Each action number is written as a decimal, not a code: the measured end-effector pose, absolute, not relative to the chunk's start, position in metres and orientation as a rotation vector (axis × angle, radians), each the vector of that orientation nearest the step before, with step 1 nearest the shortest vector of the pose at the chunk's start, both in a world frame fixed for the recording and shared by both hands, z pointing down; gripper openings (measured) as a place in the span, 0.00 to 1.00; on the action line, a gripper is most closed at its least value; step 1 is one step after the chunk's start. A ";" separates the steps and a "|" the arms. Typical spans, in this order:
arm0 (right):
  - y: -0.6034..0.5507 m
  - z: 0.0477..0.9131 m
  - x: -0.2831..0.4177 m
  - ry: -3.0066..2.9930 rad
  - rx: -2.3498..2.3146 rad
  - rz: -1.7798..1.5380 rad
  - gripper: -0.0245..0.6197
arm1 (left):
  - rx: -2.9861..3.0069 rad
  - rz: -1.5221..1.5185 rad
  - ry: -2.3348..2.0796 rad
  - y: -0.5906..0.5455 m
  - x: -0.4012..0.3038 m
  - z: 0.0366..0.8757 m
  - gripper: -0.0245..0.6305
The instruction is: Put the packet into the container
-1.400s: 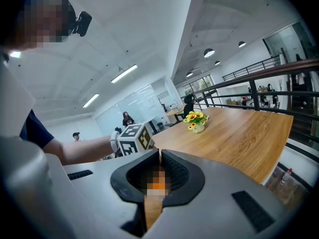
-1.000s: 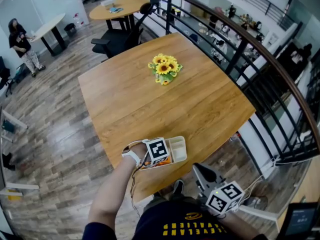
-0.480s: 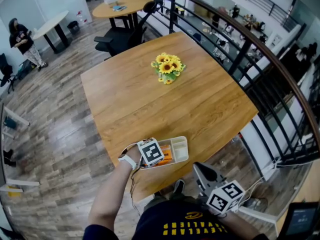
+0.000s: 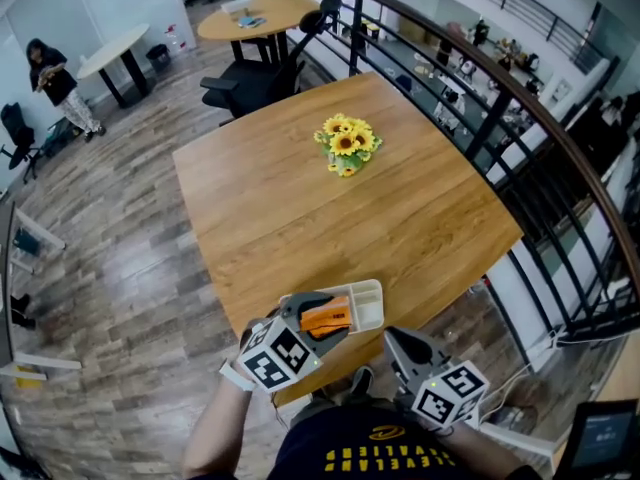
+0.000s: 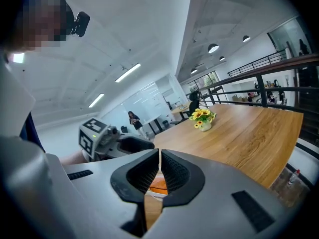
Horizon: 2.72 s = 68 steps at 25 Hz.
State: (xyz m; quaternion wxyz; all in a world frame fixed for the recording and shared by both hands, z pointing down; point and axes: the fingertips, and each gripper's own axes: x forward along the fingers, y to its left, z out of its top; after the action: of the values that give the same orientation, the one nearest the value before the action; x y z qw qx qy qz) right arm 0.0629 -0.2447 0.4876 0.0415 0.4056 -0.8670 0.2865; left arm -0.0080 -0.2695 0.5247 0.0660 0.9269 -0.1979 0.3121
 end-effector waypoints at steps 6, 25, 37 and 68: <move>-0.251 0.478 0.054 -2.685 1.229 0.860 0.07 | 2.709 0.209 -0.936 -0.247 -0.012 0.428 0.24; -0.242 0.415 0.037 -2.932 1.189 0.454 0.06 | 2.416 -0.055 -1.070 -0.229 -0.016 0.445 0.04; -0.241 0.418 0.024 -2.953 1.136 0.456 0.06 | 2.398 -0.050 -1.112 -0.228 -0.027 0.452 0.04; -0.234 0.412 0.031 -2.933 1.145 0.436 0.06 | 2.424 -0.043 -1.106 -0.223 -0.017 0.440 0.04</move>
State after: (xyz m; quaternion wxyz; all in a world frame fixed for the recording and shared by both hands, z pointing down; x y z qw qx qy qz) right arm 0.0313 -0.2342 0.4118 -0.0183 0.3602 -0.9225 0.1372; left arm -0.0170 -0.2232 0.4398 0.2360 0.8839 -0.4034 -0.0155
